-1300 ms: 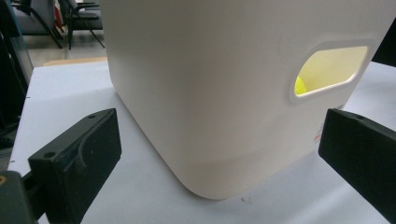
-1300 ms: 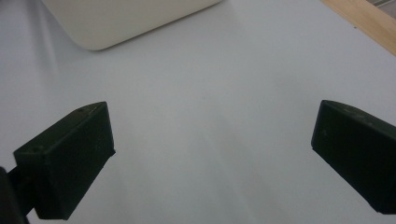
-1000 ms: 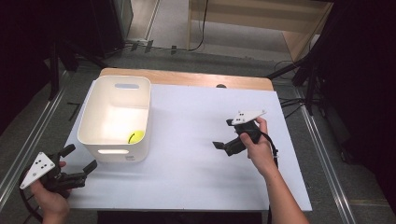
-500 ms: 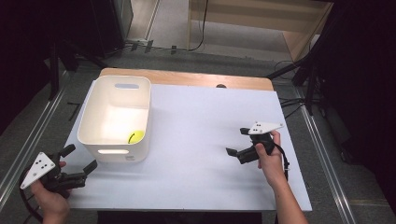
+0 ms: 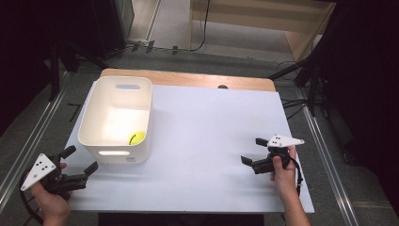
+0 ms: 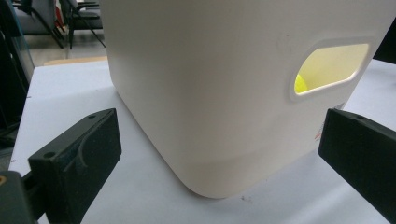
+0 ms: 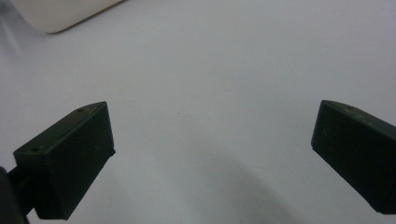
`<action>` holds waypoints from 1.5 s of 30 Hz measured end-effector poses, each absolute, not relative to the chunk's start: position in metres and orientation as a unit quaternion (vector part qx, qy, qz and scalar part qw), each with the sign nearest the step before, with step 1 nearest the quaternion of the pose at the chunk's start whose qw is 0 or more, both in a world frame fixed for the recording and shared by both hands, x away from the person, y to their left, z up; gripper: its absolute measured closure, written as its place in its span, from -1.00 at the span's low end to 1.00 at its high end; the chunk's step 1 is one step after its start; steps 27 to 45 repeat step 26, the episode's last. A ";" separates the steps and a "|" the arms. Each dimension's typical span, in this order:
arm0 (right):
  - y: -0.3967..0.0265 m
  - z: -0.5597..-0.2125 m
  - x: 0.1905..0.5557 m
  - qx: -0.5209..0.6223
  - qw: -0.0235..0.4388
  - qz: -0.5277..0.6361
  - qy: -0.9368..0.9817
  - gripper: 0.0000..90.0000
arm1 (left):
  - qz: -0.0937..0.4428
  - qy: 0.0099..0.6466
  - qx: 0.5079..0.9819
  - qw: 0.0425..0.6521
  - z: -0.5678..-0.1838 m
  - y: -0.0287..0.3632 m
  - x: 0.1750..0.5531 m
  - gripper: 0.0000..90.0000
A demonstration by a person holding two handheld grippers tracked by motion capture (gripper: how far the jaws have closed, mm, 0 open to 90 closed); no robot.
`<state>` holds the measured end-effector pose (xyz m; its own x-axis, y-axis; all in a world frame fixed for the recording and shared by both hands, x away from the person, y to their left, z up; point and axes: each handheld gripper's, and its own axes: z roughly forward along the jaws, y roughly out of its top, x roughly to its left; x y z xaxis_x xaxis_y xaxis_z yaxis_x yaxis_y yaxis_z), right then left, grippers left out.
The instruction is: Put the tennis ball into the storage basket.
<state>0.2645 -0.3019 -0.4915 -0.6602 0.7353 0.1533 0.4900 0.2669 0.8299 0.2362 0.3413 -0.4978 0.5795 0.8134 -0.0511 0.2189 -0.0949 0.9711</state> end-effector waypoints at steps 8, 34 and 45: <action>-0.322 -0.498 0.242 0.411 0.146 0.488 0.756 -1.00 | 0.265 0.374 0.691 0.559 -0.498 0.342 0.236 -1.00; -0.368 -0.504 0.205 0.441 0.184 0.528 0.702 -1.00 | 0.269 0.381 0.690 0.554 -0.498 0.341 0.237 -1.00; -0.368 -0.504 0.205 0.441 0.184 0.528 0.702 -1.00 | 0.269 0.381 0.690 0.554 -0.498 0.341 0.237 -1.00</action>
